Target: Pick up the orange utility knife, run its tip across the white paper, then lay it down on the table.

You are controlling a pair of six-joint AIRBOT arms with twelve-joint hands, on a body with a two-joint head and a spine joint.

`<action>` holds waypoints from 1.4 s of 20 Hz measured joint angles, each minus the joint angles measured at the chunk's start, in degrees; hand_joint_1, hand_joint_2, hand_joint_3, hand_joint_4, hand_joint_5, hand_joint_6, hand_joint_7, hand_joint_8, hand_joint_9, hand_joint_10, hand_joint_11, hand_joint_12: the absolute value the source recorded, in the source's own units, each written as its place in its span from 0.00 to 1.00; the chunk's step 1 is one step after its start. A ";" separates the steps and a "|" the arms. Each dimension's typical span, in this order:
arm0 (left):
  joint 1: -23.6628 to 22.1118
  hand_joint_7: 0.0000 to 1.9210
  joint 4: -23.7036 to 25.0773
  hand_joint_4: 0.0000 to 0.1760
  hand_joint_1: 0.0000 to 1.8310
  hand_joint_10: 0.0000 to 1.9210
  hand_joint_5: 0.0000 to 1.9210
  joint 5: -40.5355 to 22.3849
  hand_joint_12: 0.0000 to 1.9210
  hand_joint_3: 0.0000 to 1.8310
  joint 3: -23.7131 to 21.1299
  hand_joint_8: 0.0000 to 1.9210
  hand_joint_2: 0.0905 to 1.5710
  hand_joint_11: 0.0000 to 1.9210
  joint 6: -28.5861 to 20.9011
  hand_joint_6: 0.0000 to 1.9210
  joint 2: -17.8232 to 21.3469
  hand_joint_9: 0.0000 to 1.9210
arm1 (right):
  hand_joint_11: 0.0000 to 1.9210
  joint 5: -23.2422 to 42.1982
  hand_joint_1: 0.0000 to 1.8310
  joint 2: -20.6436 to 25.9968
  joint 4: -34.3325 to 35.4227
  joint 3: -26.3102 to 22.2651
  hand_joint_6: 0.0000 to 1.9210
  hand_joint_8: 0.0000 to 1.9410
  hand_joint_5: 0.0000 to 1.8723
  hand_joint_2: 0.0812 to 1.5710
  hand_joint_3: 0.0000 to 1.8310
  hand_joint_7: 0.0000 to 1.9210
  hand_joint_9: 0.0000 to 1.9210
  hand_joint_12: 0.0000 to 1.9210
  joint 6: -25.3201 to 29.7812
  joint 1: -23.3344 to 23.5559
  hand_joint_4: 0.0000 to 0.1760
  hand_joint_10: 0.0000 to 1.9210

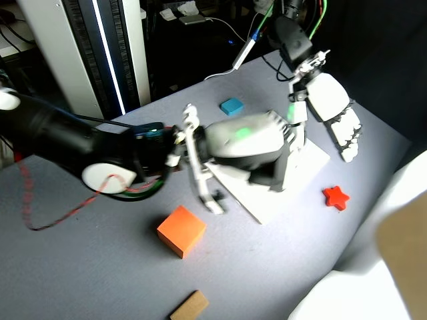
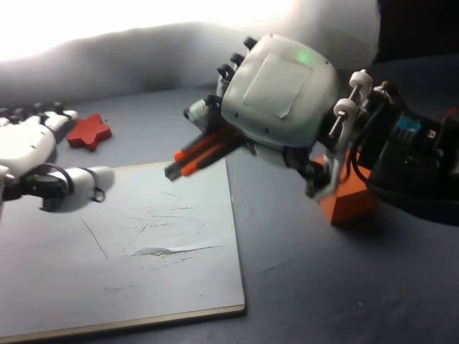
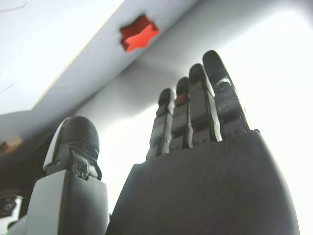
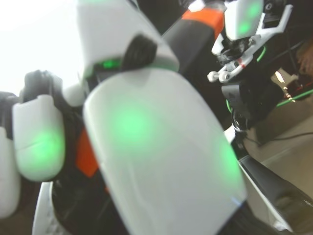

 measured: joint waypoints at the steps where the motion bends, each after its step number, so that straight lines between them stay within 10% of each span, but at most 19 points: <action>1: -0.11 0.04 0.37 0.09 0.12 0.00 0.02 0.02 0.36 0.00 -0.72 0.00 0.81 0.00 0.22 0.00 0.00 0.07 | 0.88 -2.91 0.83 1.31 1.68 -1.77 1.00 1.00 0.75 0.77 0.00 0.80 0.86 1.00 0.48 0.00 1.00 1.00; 7: -1.03 0.02 1.60 0.23 0.13 0.00 0.01 -0.81 0.35 0.00 -2.29 0.00 0.80 0.00 1.38 0.00 -0.79 0.05 | 0.88 -17.05 0.82 6.69 10.27 -9.11 1.00 1.00 0.73 0.77 0.00 0.79 0.86 1.00 0.98 -0.02 1.00 1.00; 22: -1.11 0.02 4.55 0.27 0.10 0.00 0.00 -3.23 0.31 0.00 -4.90 0.00 0.82 0.00 1.09 0.00 -3.67 0.05 | 0.74 -13.97 0.82 6.88 11.02 -10.23 1.00 1.00 0.61 0.77 0.00 0.70 0.76 1.00 0.66 -7.69 1.00 1.00; 23: -1.11 0.02 4.37 0.25 0.10 0.00 0.00 -3.39 0.30 0.00 -4.98 0.00 0.82 0.00 1.01 0.00 -3.67 0.05 | 0.73 -13.88 0.81 6.97 10.97 -10.71 1.00 1.00 0.55 0.77 0.00 0.68 0.74 1.00 0.66 -7.76 0.21 1.00; 24: -1.11 0.02 4.39 0.20 0.11 0.00 0.00 -3.43 0.30 0.00 -4.98 0.00 0.82 0.00 1.01 0.00 -3.67 0.05 | 0.68 -13.68 0.81 7.08 10.97 -11.15 1.00 1.00 0.45 0.77 0.00 0.62 0.69 1.00 0.61 -7.93 0.00 1.00; 25: -0.96 0.03 4.66 0.16 0.11 0.00 0.00 -3.56 0.27 0.00 -4.98 0.00 0.82 0.00 0.94 0.00 -3.67 0.05 | 0.62 -13.27 0.61 7.32 10.97 -11.65 0.92 1.00 0.33 0.81 0.06 0.57 0.64 1.00 0.59 -8.17 0.00 1.00; 26: -0.79 0.02 4.81 0.14 0.10 0.00 0.00 -3.63 0.26 0.00 -4.98 0.00 0.82 0.00 0.94 0.00 -3.67 0.05 | 0.53 -12.92 0.62 7.67 10.93 -12.07 0.93 1.00 0.33 0.59 0.46 0.44 0.57 1.00 0.52 -8.57 0.00 1.00; 28: -0.50 0.01 4.22 0.19 0.09 0.00 0.00 -3.61 0.28 0.00 -4.96 0.00 0.82 0.00 0.76 0.00 -3.67 0.05 | 0.28 -12.85 0.60 8.44 11.13 -12.55 0.81 0.90 0.32 0.74 0.17 0.32 0.27 1.00 0.35 -9.62 0.00 0.98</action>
